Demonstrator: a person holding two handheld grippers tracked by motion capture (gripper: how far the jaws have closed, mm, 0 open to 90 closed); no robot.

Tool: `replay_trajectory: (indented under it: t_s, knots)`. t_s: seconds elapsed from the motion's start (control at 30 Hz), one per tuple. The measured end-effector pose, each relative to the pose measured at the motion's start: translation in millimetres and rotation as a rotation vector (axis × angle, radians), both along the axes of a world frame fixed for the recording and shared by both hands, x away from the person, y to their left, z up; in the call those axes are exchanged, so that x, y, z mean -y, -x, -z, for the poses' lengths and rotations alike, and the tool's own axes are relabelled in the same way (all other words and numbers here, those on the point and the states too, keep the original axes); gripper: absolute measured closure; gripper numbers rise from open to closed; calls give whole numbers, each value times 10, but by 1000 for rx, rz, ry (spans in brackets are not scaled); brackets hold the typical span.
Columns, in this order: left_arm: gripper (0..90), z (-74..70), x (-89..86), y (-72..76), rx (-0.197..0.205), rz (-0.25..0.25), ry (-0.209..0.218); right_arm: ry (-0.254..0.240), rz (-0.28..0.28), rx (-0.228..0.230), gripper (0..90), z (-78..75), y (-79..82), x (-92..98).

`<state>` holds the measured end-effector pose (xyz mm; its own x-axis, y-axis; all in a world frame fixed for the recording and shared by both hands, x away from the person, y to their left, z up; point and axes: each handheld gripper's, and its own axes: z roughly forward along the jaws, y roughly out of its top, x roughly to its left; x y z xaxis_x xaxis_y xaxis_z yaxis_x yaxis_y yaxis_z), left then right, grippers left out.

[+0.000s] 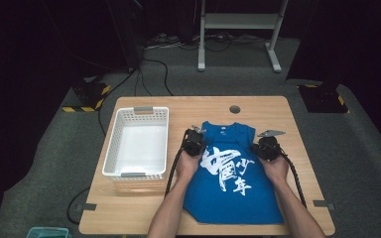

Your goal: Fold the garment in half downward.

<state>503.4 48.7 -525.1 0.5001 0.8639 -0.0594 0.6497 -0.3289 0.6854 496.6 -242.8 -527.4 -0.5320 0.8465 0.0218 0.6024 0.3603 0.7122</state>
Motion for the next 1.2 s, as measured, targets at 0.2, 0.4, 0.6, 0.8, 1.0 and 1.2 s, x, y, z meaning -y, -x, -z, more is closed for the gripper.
replay_trajectory:
  t_s: [0.2, 0.4, 0.6, 0.8, 1.0, 1.2]
  knots:
    - [832, -65, -22, 47, 6, 24, 10, -23, -12, 27, 857, -87, 65, 41]
    - [831, -234, -30, 108, 39, 46, 29, -35, -24, 49, 858, -221, 120, 101]
    - [831, -423, -59, 146, 62, 59, 53, -59, -28, 68, 859, -368, 168, 142]
    - [831, -585, -96, 163, 79, 62, 76, -83, -33, 92, 860, -538, 198, 163]
    - [832, -708, -104, 162, 93, 63, 87, -87, -33, 104, 862, -636, 183, 177]
    - [831, -802, -111, 114, 102, 58, 95, -95, -28, 116, 863, -756, 127, 168]
